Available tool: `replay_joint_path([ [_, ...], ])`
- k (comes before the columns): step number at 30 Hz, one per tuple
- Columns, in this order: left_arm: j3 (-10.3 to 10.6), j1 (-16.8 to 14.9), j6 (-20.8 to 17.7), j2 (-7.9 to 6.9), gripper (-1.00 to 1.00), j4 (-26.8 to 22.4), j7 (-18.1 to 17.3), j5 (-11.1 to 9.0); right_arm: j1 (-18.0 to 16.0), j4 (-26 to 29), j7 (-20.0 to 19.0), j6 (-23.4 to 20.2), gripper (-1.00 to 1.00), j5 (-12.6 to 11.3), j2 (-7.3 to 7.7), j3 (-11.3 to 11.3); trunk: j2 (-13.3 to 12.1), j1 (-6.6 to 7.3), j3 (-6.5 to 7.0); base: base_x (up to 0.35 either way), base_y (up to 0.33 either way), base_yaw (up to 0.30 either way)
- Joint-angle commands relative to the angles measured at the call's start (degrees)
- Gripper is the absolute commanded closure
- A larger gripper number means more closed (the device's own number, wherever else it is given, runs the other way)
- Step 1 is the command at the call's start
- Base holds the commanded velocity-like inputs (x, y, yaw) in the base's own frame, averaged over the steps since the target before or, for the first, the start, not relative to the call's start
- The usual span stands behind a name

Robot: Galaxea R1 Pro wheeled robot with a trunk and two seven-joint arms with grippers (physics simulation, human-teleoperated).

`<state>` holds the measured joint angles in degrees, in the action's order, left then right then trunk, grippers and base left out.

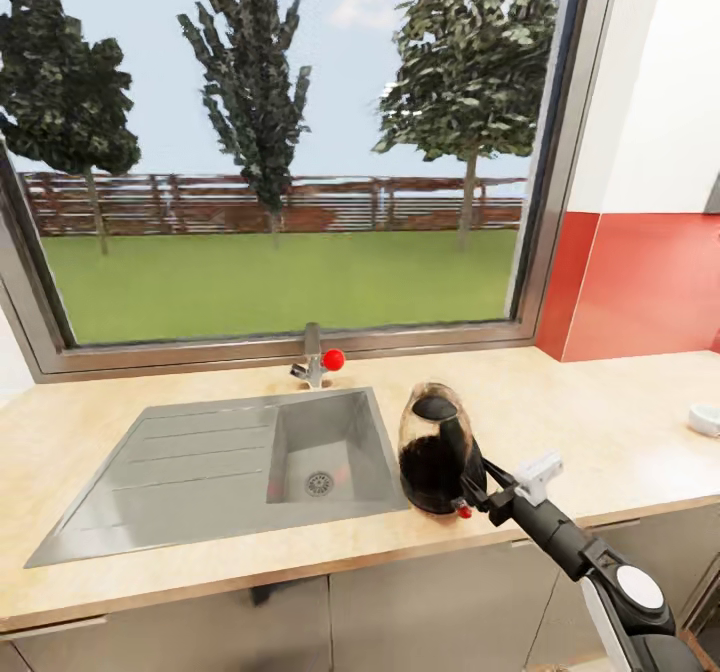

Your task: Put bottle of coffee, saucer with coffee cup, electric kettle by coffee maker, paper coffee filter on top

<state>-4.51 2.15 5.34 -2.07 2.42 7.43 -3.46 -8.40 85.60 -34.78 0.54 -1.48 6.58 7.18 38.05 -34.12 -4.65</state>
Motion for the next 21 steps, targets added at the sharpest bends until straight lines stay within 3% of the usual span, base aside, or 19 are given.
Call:
replay_joint_path([
  [1,-0.48,-0.05,0.35,0.07,-1.00,0.12,-0.11,-0.32,-0.05,0.03,-0.64,0.06,1.00,-0.45,0.00,0.16,0.09,0.01,-0.08,-0.230,0.244,0.000],
  [6,-0.51,-0.11,0.37,-0.07,-1.00,0.10,-0.13,-0.32,-0.06,0.01,-0.81,0.00,1.00,-0.53,-0.02,0.20,0.09,0.01,-0.08,-0.101,0.168,0.131],
  [21,-0.50,-0.13,0.38,0.03,-1.00,0.02,0.04,-0.32,-0.04,0.01,-0.82,-0.02,1.00,-0.72,-0.09,0.02,0.09,0.01,0.52,-0.004,0.007,0.239],
])
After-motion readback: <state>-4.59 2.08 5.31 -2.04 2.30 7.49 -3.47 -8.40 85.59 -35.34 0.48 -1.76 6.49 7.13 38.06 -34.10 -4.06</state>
